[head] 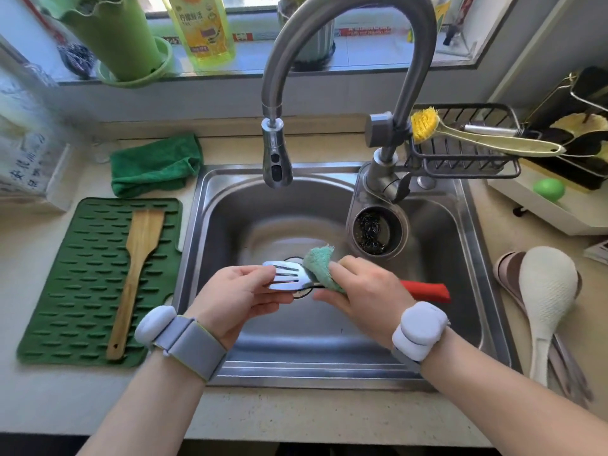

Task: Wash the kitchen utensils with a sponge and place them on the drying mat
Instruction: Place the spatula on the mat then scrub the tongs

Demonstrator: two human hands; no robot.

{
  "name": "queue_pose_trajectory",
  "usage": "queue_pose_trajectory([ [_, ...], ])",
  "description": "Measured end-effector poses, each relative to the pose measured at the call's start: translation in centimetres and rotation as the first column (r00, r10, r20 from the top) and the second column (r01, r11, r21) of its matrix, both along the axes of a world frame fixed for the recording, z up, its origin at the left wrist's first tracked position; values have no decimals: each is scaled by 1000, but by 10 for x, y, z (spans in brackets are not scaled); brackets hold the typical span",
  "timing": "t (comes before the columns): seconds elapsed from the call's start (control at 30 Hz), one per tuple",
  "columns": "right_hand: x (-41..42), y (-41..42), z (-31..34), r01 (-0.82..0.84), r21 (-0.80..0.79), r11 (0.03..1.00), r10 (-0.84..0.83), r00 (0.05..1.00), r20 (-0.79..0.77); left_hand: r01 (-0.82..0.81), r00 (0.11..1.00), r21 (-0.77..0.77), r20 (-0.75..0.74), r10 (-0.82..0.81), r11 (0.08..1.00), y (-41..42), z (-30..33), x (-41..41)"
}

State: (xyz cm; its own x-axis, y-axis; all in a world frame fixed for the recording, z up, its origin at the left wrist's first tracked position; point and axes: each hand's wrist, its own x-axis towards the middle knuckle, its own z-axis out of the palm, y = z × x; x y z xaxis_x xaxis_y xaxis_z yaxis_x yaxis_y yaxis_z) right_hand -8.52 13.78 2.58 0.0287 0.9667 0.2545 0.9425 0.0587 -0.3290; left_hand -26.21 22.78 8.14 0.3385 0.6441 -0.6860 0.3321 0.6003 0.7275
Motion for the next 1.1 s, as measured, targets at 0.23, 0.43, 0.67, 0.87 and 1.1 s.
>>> queue_pose_trajectory([
  [0.23, -61, 46, 35, 179, 11, 984, -178, 983, -46, -10, 998, 290, 59, -8, 957, -2, -1, 3],
  [0.43, 35, 2, -3, 505, -187, 842, -504, 862, 58, -103, 992, 325, 108, 71, 940, 14, 3, -36],
  [0.67, -67, 48, 39, 124, -95, 988, -140, 973, -184, 183, 982, 587, -65, -180, 789, 5, 1, -12],
  [0.87, 2, 17, 4, 122, -195, 973, -128, 992, -14, 68, 998, 593, -29, -64, 802, 22, 10, -30],
  [1.1, -1, 15, 2, 438, -145, 887, -451, 890, -71, -139, 990, 335, 30, 137, 932, 20, -12, -16],
])
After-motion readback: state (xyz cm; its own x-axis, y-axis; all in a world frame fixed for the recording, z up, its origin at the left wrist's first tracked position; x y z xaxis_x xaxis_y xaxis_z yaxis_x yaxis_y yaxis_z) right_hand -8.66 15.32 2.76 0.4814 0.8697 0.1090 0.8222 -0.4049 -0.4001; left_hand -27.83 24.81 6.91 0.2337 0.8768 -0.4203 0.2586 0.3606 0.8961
